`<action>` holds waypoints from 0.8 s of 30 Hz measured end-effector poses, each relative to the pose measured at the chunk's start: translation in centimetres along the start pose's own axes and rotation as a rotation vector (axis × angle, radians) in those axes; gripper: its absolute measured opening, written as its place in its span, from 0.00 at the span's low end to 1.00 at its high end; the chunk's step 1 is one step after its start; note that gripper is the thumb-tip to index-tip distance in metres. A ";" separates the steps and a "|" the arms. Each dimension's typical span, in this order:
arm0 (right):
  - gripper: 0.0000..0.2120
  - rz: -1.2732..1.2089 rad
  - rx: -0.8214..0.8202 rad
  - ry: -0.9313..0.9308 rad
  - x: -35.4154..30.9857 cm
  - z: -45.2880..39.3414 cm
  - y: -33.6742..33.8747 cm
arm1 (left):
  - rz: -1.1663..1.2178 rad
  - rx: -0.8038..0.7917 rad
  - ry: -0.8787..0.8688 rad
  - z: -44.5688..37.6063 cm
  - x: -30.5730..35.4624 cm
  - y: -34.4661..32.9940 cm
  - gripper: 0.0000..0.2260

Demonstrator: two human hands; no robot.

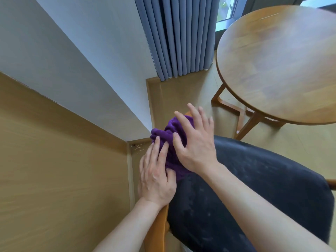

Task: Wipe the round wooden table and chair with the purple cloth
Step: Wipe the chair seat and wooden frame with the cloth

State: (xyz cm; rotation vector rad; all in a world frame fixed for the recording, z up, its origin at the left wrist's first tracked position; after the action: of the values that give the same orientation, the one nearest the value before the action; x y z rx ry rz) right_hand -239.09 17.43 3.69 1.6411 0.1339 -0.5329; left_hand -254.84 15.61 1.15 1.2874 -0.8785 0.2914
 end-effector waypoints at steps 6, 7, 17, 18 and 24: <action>0.23 0.230 -0.067 0.214 2.8 -3.8 -2.1 | 0.023 0.033 0.004 -0.1 0.3 0.2 0.34; 0.23 0.206 -0.068 0.164 3.9 -4.9 -1.9 | 0.021 0.033 0.018 0.0 0.2 0.2 0.34; 0.26 0.223 -0.112 0.199 1.0 -0.5 -2.0 | 0.006 0.005 0.054 0.0 0.4 0.0 0.33; 0.26 0.221 -0.127 0.239 1.1 0.6 -2.2 | 0.019 0.004 0.053 0.0 0.3 0.1 0.34; 0.29 0.279 -0.186 0.469 4.1 1.1 -1.2 | 0.013 -0.017 0.010 -0.1 0.3 0.0 0.35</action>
State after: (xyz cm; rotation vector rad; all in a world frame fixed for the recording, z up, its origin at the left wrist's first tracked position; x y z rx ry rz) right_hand -236.22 15.61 0.85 1.5443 0.2859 0.0818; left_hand -254.60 15.58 1.40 1.2645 -0.8790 0.2998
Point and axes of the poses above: each hand's wrist, its own z-axis away from the middle knuckle, its own y-axis out of the back of the hand, x = y × z, the point moved 3 cm from there along -z, towards the middle knuckle, and after that the axes turned 15 degrees about z, right-handed, at the moved point
